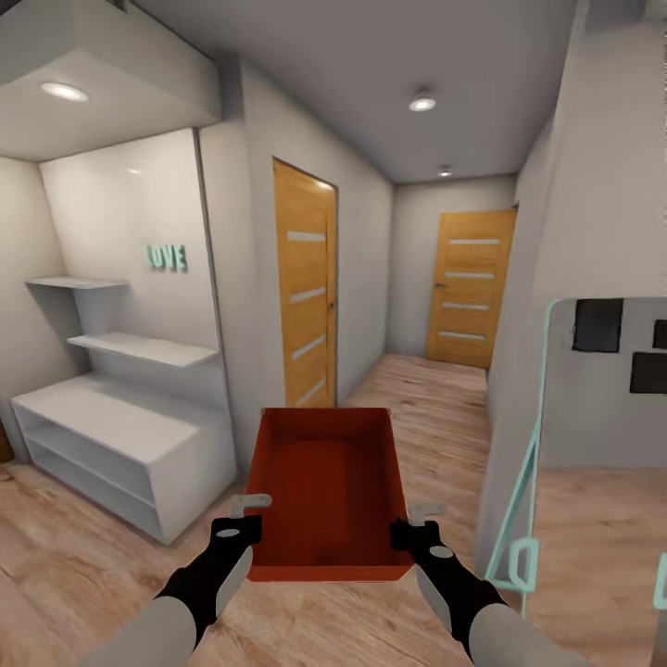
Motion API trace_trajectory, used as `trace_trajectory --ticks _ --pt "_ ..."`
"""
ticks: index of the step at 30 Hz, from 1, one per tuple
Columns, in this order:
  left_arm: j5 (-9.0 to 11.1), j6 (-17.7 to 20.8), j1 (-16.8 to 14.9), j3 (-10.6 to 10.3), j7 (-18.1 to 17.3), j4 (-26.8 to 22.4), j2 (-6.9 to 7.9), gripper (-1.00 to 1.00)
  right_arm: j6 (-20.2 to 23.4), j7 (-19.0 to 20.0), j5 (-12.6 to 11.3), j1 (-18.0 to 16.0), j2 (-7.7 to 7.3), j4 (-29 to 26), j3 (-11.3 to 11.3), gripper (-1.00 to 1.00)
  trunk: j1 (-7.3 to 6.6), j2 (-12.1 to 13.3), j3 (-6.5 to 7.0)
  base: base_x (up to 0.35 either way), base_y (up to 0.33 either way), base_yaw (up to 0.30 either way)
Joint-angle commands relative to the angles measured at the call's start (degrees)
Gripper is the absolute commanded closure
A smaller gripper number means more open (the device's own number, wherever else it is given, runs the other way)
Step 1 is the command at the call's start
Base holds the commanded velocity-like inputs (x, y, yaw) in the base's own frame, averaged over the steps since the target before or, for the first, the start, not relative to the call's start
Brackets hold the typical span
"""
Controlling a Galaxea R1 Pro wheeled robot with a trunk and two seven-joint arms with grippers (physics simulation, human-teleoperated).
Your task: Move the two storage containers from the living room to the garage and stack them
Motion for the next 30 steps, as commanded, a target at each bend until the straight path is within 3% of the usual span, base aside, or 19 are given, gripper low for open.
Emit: trace_trajectory --ticks 1,12,30 --pt "1.73 0.22 0.02 2.94 0.62 -0.03 1.13 1.00 -1.71 -0.32 -0.54 -0.08 -0.06 -0.13 -0.51 1.00 0.05 -0.04 -0.02 0.332 0.141 -0.252" --pt "1.73 0.22 0.01 2.94 0.62 -0.04 1.06 1.00 -1.71 -0.31 -0.55 -0.08 -0.03 -0.13 -0.51 1.00 0.05 -0.04 -0.02 0.332 0.126 -0.242" --pt "1.73 0.22 0.02 2.94 0.62 0.01 1.06 1.00 -1.76 -0.23 -0.67 -0.08 -0.06 -0.13 -0.51 1.00 0.05 -0.04 -0.02 0.332 0.107 -0.012"
